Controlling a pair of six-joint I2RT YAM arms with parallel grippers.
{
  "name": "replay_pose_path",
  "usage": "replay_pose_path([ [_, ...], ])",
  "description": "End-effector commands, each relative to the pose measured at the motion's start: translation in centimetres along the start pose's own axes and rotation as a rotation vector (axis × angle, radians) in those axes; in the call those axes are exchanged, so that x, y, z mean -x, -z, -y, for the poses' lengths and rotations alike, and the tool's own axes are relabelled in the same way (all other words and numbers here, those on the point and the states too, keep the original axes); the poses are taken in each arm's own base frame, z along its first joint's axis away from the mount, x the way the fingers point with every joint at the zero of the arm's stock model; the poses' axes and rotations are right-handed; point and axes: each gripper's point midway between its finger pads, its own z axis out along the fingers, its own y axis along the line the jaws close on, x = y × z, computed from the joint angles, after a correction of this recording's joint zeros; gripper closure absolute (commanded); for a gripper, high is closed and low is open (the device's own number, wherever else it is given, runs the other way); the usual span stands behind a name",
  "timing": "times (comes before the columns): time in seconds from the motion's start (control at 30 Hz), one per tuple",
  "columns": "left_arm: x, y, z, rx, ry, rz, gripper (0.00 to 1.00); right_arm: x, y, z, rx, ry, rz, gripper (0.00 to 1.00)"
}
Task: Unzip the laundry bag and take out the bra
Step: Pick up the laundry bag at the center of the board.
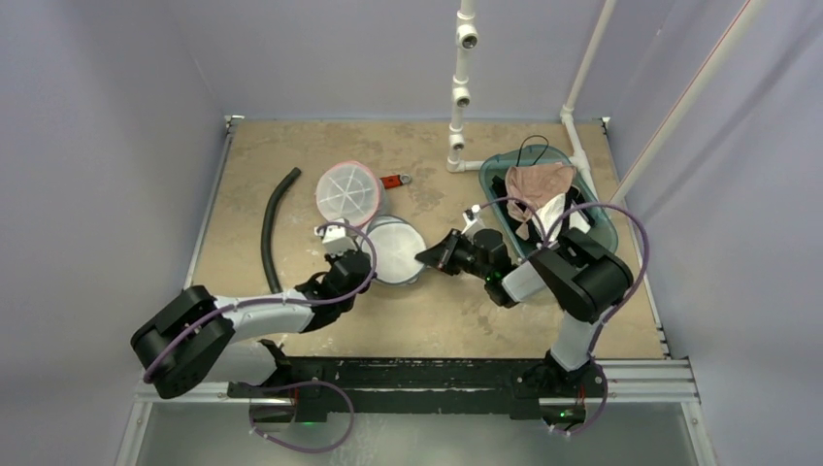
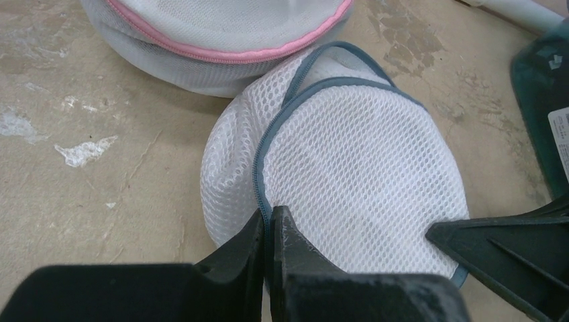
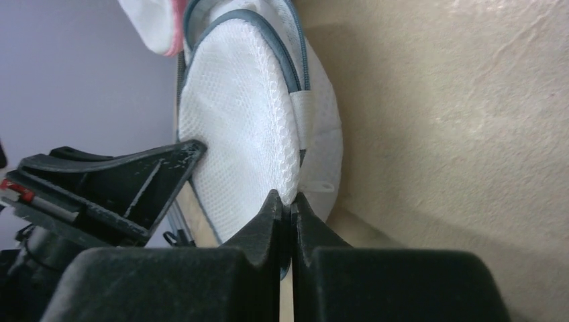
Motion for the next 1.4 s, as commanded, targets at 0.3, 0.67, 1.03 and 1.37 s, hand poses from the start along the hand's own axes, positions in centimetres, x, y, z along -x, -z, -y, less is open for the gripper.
replay_pose_path([
  [0.3, 9.8, 8.1, 2.9, -0.13, 0.157, 0.023, 0.5, 10.3, 9.6, -11.5, -0.252, 0.53, 0.193, 1.0],
  [0.67, 15.2, 11.5, 0.2, -0.045, 0.191, 0.142, 0.44, 11.3, 12.0, -19.8, -0.259, 0.677, 0.171, 1.0],
  [1.03, 19.5, 14.6, -1.8, 0.002, 0.196, 0.24, 0.44, 8.7, 10.1, -21.3, -0.081, 0.692, 0.085, 1.0],
  [1.37, 18.7, 14.4, -2.0, 0.004, 0.183, 0.214, 0.44, 4.8, 11.5, -23.8, 0.125, 0.593, -0.033, 1.0],
])
